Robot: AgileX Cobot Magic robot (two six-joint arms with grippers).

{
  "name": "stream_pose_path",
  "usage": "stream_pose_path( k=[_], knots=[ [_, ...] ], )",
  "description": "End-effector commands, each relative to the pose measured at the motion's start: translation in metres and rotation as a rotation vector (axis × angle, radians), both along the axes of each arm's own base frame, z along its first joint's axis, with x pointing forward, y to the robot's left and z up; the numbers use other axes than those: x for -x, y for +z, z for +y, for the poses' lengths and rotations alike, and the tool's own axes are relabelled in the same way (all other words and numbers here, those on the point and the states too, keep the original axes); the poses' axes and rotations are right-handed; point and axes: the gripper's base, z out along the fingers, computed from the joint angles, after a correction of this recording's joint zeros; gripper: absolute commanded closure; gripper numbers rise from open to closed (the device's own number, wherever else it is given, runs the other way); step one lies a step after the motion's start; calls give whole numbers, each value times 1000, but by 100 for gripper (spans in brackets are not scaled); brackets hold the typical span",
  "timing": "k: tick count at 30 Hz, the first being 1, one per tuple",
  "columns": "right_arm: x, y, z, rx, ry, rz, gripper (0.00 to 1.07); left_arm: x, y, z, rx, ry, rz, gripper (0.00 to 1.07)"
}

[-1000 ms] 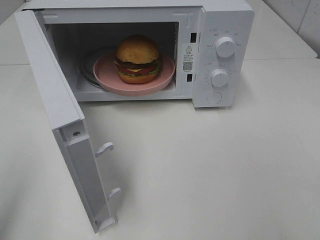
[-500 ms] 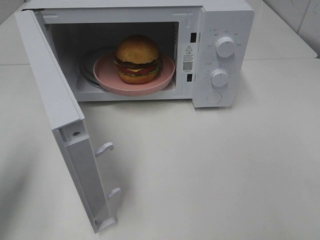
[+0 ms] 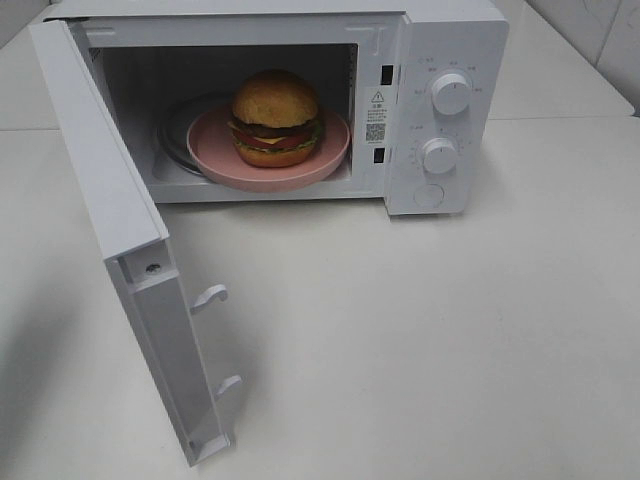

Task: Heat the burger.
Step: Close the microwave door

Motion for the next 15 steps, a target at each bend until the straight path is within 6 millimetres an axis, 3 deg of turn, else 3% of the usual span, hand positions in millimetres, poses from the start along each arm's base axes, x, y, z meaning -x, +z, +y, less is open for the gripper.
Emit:
stream_pose_path(
  k=[1, 5, 15],
  knots=[
    [3, 0, -1, -7, 1, -36, 56, -9, 0, -11, -29, -59, -9, 106],
    [3, 0, -1, -7, 1, -36, 56, -23, -5, -34, -72, -120, -29, 106],
    [3, 0, -1, -7, 1, -36, 56, -41, -22, -63, -94, -195, 13, 106]
  ],
)
